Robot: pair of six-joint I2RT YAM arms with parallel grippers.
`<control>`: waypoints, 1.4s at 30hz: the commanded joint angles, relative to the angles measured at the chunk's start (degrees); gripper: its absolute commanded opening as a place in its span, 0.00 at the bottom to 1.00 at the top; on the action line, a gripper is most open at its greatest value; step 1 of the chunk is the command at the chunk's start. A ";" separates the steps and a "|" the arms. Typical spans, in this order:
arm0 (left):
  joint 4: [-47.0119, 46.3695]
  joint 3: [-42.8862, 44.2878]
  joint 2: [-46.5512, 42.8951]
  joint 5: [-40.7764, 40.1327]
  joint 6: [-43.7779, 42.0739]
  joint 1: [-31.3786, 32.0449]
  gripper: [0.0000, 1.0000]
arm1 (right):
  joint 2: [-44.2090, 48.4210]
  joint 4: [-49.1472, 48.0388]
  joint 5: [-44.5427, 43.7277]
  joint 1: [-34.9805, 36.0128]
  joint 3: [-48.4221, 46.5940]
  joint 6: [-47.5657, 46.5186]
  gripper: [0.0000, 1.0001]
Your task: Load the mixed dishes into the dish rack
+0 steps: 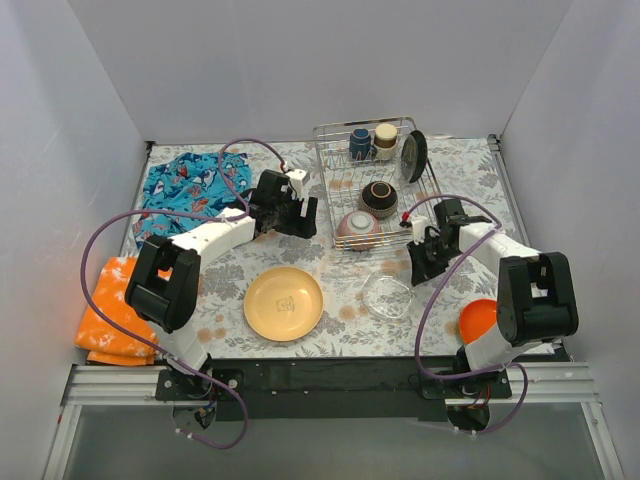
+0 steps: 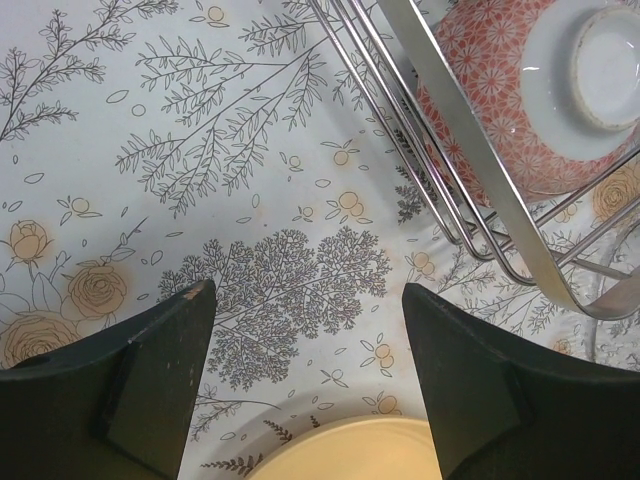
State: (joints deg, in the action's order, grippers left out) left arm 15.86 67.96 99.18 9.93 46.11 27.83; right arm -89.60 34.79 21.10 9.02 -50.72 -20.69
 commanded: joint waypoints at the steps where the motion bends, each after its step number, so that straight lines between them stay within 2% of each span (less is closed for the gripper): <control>1: -1.09 0.33 -0.30 0.53 -0.23 0.29 0.75 | 4.08 5.79 2.10 0.04 -1.48 -1.63 0.06; 2: -1.18 0.24 -0.30 0.61 -0.14 0.29 0.75 | 5.04 7.13 2.54 0.04 -1.92 -3.38 0.01; 7: -1.71 1.38 0.66 0.79 0.04 0.38 0.75 | 11.37 18.81 5.00 0.04 -7.89 -11.02 0.01; 10: -1.88 2.69 1.37 0.53 0.12 0.29 0.75 | 15.33 25.50 6.58 0.04 -15.27 -17.01 0.01; 15: -2.23 4.28 2.16 0.26 0.47 0.29 0.75 | 17.80 22.98 6.76 0.04 -30.63 -15.10 0.01; 17: -2.41 4.37 2.16 0.09 0.74 0.29 0.75 | 17.10 19.29 5.45 0.04 -33.29 -8.17 0.01; 19: -2.58 4.28 1.90 -0.09 1.00 0.29 0.75 | 16.57 10.60 1.59 0.04 -34.27 -2.20 0.01; 20: -2.59 3.93 1.64 -0.09 1.18 0.29 0.75 | 16.57 7.09 -0.60 0.12 -33.92 3.75 0.01; 23: -2.67 3.23 0.50 0.00 1.53 0.29 0.75 | 15.25 -5.49 -15.87 1.96 -32.86 13.97 0.01; 24: -2.67 2.53 -0.29 0.00 1.53 0.38 0.75 | 13.16 -7.78 -27.05 3.10 -33.30 14.88 0.01; 26: -2.67 1.83 -1.09 -0.09 1.62 0.29 0.75 | 10.08 -11.66 -35.65 6.18 -36.37 16.11 0.01; 27: -2.67 0.95 -1.52 -0.09 1.53 0.29 0.75 | 7.36 -12.89 -42.91 6.97 -37.60 17.16 0.01; 30: -2.76 -1.07 -3.11 -0.44 1.53 0.29 0.75 | 3.75 -19.04 -50.87 9.09 -40.50 20.15 0.01; 32: -3.02 -2.22 -4.51 -0.35 1.70 0.29 0.75 | 2.25 -24.11 -55.00 11.80 -42.00 19.73 0.01; 33: -3.29 -2.83 -4.95 -0.18 1.88 0.29 0.75 | 0.59 -27.11 -62.25 13.03 -41.92 18.07 0.01; 35: -3.73 -4.33 -6.44 -0.09 2.14 0.29 0.75 | -1.35 -31.77 -69.76 16.73 -42.01 12.36 0.01; 36: -4.25 -4.77 -6.80 0.08 2.23 0.29 0.75 | -3.19 -38.24 -77.45 17.52 -41.31 10.77 0.01; 38: -4.52 -5.82 -7.85 0.00 2.23 0.29 0.75 | -4.78 -42.41 -81.73 18.58 -40.86 7.51 0.01; 42: -4.78 -6.79 -9.26 -0.79 1.36 0.29 0.76 | -9.52 -44.19 -86.39 18.67 -42.79 6.10 0.01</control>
State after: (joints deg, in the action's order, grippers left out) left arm 12.62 62.15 94.19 9.87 48.01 27.94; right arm -96.05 1.67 -51.37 28.27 -89.84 -11.00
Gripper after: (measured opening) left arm 0.753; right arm 0.031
